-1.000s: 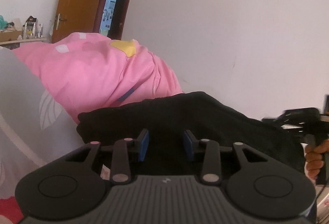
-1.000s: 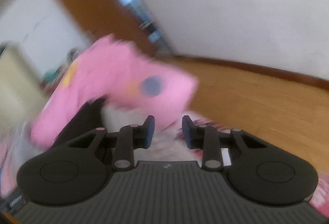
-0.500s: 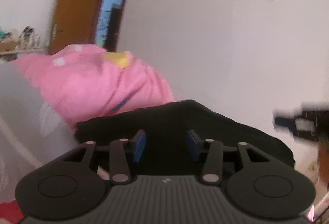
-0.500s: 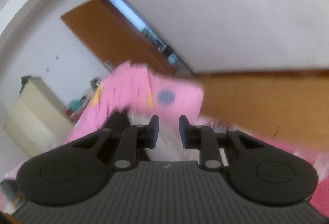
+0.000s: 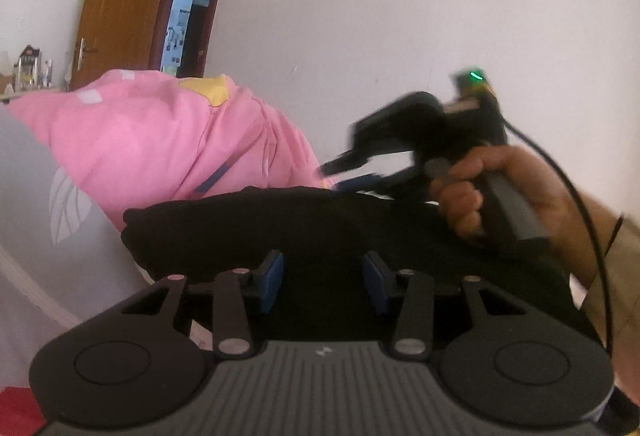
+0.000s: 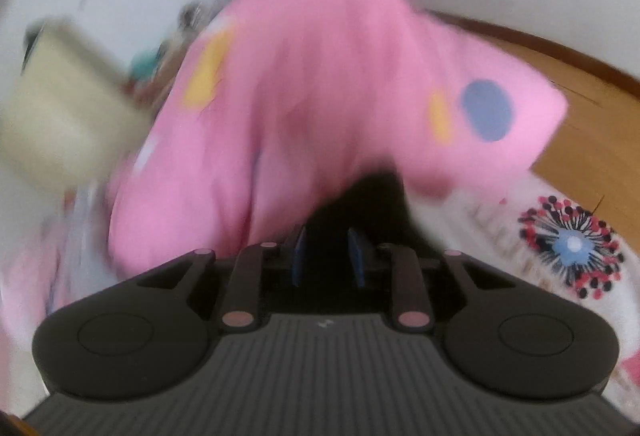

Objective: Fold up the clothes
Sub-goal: 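Carry the T-shirt onto the clothes stack and open both tools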

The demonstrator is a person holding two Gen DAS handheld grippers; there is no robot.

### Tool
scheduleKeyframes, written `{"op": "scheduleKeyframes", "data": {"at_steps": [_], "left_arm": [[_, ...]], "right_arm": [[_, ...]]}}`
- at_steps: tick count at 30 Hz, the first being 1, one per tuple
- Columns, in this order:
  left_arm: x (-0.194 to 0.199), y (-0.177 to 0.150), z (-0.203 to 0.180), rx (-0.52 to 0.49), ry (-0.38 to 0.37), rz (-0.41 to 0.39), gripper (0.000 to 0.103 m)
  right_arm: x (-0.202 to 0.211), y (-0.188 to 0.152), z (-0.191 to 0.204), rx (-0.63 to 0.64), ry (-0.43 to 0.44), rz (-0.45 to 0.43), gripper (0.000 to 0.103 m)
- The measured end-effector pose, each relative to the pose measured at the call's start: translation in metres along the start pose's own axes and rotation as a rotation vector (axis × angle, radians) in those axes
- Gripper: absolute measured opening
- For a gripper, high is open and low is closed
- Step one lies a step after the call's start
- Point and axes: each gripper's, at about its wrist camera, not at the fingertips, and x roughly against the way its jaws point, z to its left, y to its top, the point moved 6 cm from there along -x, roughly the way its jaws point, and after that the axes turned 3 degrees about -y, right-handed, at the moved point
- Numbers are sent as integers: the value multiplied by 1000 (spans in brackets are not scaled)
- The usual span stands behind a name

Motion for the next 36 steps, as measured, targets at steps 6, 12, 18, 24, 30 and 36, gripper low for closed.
{"op": "scheduleKeyframes", "data": {"at_steps": [6,12,18,24,30,36], "left_arm": [[2,4,-4,21,25,10,47],[50,20,-15,64,83,4,54],[149,8,-44,52,115,41,75],[256,-47,-75,103,130,85,86],[356,-99,-107,149,152,48,99],[423,-127,-139,153,179,12,103]], "right_arm": [[94,4,-50,-248,-104,-459,60],[189,-65,-62,-299,122,-452,60],[270,-182,-37,1,99,-356,65],[324,-302,9,337,-7,-347,66],[399,-388,50,439,-80,-460,81],[443,-492,88,571,-175,-537,102]]}}
